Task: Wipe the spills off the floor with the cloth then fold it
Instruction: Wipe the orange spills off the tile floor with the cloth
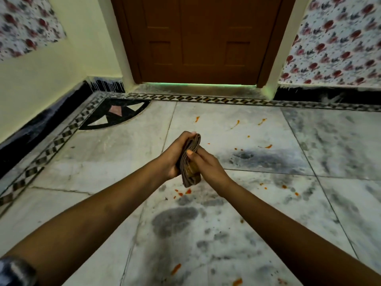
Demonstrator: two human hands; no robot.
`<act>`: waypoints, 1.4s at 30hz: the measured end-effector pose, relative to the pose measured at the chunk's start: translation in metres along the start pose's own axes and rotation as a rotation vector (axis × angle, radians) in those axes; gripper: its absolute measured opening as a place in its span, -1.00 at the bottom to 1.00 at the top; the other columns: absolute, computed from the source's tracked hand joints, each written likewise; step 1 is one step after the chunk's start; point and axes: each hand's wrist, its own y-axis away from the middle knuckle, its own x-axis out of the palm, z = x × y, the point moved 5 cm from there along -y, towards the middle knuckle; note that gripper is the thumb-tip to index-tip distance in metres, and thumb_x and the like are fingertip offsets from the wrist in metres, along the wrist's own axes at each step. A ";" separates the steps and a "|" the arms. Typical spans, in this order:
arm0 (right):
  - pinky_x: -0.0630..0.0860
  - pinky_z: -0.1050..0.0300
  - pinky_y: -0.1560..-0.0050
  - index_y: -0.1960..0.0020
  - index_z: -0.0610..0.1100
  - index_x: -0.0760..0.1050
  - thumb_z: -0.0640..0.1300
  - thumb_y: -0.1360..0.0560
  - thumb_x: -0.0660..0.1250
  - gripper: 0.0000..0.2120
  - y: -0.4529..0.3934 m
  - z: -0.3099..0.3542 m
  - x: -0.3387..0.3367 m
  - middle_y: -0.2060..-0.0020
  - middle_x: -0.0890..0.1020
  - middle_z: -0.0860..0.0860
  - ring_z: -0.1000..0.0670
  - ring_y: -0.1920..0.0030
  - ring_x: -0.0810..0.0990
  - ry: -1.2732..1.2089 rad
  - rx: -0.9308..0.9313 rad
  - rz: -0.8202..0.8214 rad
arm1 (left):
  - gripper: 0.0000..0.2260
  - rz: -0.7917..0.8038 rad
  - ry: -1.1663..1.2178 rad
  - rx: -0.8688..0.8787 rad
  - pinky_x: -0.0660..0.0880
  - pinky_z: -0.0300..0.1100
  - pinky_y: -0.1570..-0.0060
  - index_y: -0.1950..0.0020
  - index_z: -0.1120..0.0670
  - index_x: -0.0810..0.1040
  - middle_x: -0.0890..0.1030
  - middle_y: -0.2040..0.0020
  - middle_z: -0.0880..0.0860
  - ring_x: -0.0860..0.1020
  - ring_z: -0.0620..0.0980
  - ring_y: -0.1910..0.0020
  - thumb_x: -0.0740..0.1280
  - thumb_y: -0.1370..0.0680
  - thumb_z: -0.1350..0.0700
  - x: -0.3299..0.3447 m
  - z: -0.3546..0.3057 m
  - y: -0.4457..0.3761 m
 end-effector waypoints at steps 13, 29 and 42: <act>0.47 0.29 0.41 0.24 -0.12 0.57 -0.16 -0.55 0.25 -0.78 0.010 -0.017 -0.021 0.34 0.63 -0.05 0.00 0.33 0.55 -0.311 0.227 -0.289 | -0.84 -0.249 0.032 -0.098 0.48 -0.03 -0.03 0.10 0.15 0.50 0.55 0.18 0.14 0.53 0.10 0.14 0.16 -0.45 0.15 -0.008 0.029 0.026; 0.45 0.05 0.34 -0.13 -0.15 0.46 -0.09 -0.64 0.07 -0.76 0.023 -0.041 -0.081 -0.02 0.55 -0.17 -0.14 0.17 0.53 -0.363 0.521 -0.440 | -0.83 -0.236 0.003 -0.001 0.54 -0.12 0.19 0.02 0.11 0.55 0.61 0.15 0.10 0.57 0.04 0.15 0.30 -0.53 0.02 -0.068 0.018 0.044; 0.51 -0.04 0.01 -0.02 -0.13 0.49 -0.08 -0.63 0.05 -0.75 0.014 -0.070 -0.045 -0.18 0.57 -0.19 -0.14 0.01 0.56 -0.400 0.529 -0.354 | -0.92 -0.326 -0.387 0.353 0.54 -0.23 0.15 0.02 0.03 0.59 0.65 0.13 0.00 0.62 -0.06 0.13 0.37 -0.50 0.13 -0.061 -0.032 0.076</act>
